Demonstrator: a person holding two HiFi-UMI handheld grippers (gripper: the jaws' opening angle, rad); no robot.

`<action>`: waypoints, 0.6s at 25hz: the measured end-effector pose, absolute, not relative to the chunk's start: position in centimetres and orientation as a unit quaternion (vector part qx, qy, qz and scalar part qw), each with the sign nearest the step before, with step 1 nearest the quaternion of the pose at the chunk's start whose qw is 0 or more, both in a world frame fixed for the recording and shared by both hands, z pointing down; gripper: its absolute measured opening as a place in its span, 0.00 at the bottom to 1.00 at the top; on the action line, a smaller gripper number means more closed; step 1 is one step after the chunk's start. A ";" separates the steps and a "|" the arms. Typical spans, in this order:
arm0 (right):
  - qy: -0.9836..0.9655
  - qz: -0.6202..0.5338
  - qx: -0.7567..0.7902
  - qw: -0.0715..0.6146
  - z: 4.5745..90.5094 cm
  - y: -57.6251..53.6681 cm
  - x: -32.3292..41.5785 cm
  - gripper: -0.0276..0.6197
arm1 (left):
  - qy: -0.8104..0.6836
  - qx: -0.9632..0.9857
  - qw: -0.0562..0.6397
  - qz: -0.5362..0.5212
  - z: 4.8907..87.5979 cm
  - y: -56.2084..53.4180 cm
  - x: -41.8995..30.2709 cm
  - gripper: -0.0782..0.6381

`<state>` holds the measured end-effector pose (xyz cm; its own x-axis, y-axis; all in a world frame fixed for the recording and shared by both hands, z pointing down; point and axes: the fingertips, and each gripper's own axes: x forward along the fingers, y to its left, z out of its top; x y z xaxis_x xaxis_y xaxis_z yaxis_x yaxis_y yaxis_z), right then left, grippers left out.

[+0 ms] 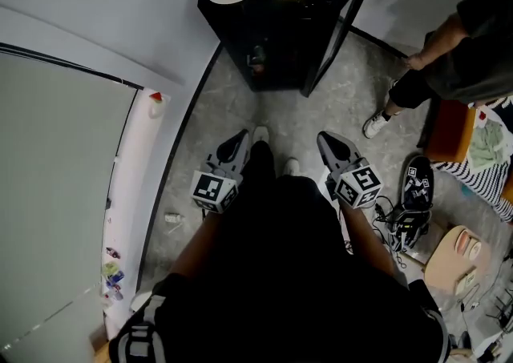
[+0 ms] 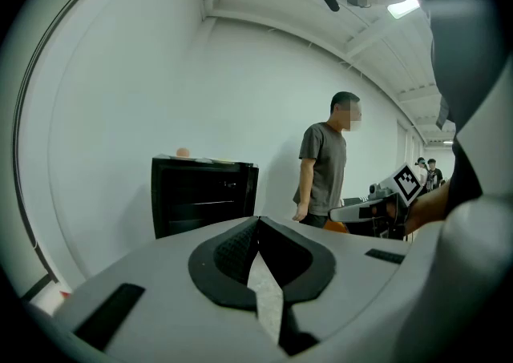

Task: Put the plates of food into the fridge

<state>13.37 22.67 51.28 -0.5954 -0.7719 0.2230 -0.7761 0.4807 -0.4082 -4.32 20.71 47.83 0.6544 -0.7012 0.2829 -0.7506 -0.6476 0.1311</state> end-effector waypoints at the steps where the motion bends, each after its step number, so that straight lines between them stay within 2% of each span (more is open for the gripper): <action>1: -0.860 0.240 0.451 0.005 51.3 22.4 13.3 0.08 | -0.400 0.903 0.119 0.104 48.0 20.5 -4.4 0.14; 15: -0.855 0.250 0.455 0.022 52.4 16.0 10.6 0.08 | -0.390 0.906 0.134 0.095 49.6 14.0 -6.5 0.14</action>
